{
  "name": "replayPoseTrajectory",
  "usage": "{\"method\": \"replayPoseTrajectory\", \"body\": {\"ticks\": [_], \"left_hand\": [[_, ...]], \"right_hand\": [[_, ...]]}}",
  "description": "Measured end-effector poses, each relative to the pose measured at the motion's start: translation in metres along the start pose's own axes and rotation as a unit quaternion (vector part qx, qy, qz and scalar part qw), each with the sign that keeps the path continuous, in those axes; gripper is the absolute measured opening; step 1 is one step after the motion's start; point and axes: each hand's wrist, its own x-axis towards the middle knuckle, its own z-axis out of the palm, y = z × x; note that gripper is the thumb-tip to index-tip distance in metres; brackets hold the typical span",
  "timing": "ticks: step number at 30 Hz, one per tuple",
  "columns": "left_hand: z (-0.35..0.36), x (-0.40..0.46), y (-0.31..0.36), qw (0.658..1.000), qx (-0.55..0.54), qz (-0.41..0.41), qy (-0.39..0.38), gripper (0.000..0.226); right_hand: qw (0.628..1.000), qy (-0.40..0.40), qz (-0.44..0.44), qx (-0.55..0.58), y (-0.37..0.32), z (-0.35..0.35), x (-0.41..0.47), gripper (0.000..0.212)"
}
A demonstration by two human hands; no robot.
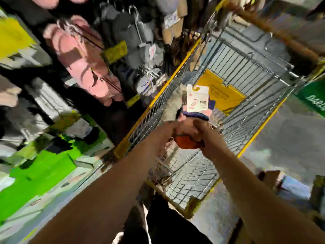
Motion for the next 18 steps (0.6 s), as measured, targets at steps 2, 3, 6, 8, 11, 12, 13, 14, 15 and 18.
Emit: {"method": "replayPoseTrajectory", "body": {"ticks": [2, 3, 6, 8, 11, 12, 13, 14, 15, 18], "left_hand": [[-0.004, -0.040, 0.013, 0.998, -0.020, 0.034, -0.056, 0.029], [-0.014, -0.059, 0.015, 0.995, -0.028, 0.054, -0.078, 0.034], [-0.049, -0.103, 0.014, 0.990, -0.088, 0.090, -0.063, 0.065], [-0.078, -0.125, 0.003, 0.988, -0.101, 0.112, -0.015, 0.049], [-0.115, -0.172, -0.005, 0.974, -0.141, 0.168, 0.058, 0.026], [-0.124, -0.190, -0.006, 0.969, -0.148, 0.191, 0.060, 0.030], [-0.133, -0.210, -0.005, 0.964, -0.155, 0.205, 0.065, 0.034], [-0.141, -0.231, -0.004, 0.960, -0.159, 0.216, 0.084, 0.032], [-0.150, -0.249, -0.004, 0.952, -0.166, 0.230, 0.113, 0.024], [-0.168, -0.299, -0.004, 0.917, -0.198, 0.285, 0.195, 0.015]], "right_hand": [[0.999, -0.025, -0.024, -0.028, -0.004, 0.019, -0.025, 0.033], [0.998, -0.044, -0.039, -0.037, -0.005, 0.033, -0.044, 0.037], [0.994, -0.056, -0.069, -0.065, -0.008, 0.075, -0.098, 0.035], [0.984, -0.067, -0.092, -0.136, -0.011, 0.099, -0.133, 0.021], [0.975, -0.139, -0.105, -0.138, -0.007, 0.134, -0.170, 0.011], [0.970, -0.166, -0.111, -0.140, -0.006, 0.148, -0.185, 0.007], [0.960, -0.199, -0.129, -0.145, -0.005, 0.161, -0.196, 0.007], [0.952, -0.226, -0.147, -0.147, -0.005, 0.173, -0.207, 0.008], [0.943, -0.236, -0.174, -0.157, -0.005, 0.185, -0.220, 0.007], [0.910, -0.230, -0.267, -0.219, -0.010, 0.218, -0.258, 0.042]]}}
